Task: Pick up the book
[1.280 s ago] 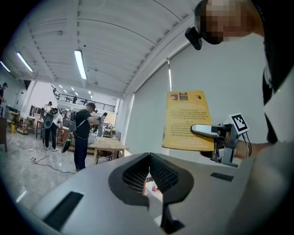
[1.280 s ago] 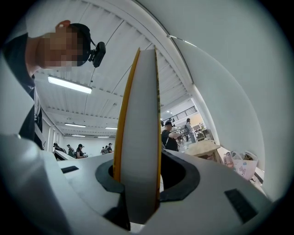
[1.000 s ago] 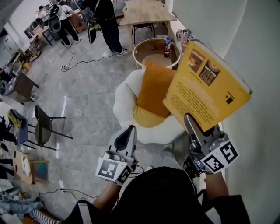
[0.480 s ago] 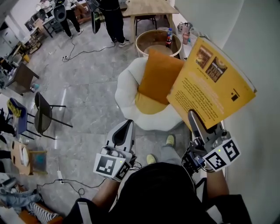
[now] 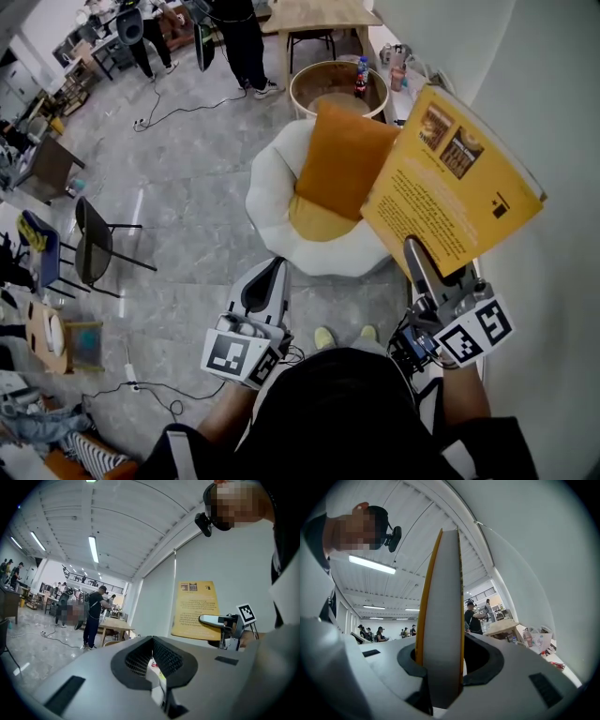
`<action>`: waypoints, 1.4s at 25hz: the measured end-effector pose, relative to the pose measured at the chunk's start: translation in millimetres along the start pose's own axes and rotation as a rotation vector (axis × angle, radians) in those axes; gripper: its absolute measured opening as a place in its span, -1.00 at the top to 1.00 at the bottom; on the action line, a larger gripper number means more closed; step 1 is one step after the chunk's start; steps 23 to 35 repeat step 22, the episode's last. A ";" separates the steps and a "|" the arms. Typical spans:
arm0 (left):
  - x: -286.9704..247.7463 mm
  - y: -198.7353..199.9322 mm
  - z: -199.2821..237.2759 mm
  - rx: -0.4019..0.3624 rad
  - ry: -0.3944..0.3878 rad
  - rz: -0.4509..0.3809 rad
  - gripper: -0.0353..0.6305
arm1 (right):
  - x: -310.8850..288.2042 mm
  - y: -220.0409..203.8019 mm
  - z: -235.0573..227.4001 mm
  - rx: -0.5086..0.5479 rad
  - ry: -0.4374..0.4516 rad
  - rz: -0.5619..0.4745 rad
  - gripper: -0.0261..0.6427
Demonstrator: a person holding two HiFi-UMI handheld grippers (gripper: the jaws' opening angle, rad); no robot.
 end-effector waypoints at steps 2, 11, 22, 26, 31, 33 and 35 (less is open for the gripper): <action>-1.9 -5.8 -1.8 0.004 -0.004 0.008 0.86 | 3.9 -4.9 -1.5 -0.007 -0.006 0.010 0.47; 4.4 -16.2 -15.3 0.013 -0.021 0.026 0.86 | 30.1 -2.9 6.4 0.012 -0.037 0.015 0.47; -1.2 -20.3 -3.9 0.008 -0.027 0.028 0.86 | 22.5 -12.7 -1.1 0.012 -0.054 0.003 0.47; -1.2 -20.3 -3.9 0.008 -0.027 0.028 0.86 | 22.5 -12.7 -1.1 0.012 -0.054 0.003 0.47; -1.2 -20.3 -3.9 0.008 -0.027 0.028 0.86 | 22.5 -12.7 -1.1 0.012 -0.054 0.003 0.47; -1.2 -20.3 -3.9 0.008 -0.027 0.028 0.86 | 22.5 -12.7 -1.1 0.012 -0.054 0.003 0.47; -1.2 -20.3 -3.9 0.008 -0.027 0.028 0.86 | 22.5 -12.7 -1.1 0.012 -0.054 0.003 0.47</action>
Point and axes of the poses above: the fingertips, and each gripper's own axes: x backward along the fingers, z to its left, y out of its top, the point moved 8 cm from there along x, backward along the fingers, and after that the axes turned 13 degrees about x, right-handed, at the moved point
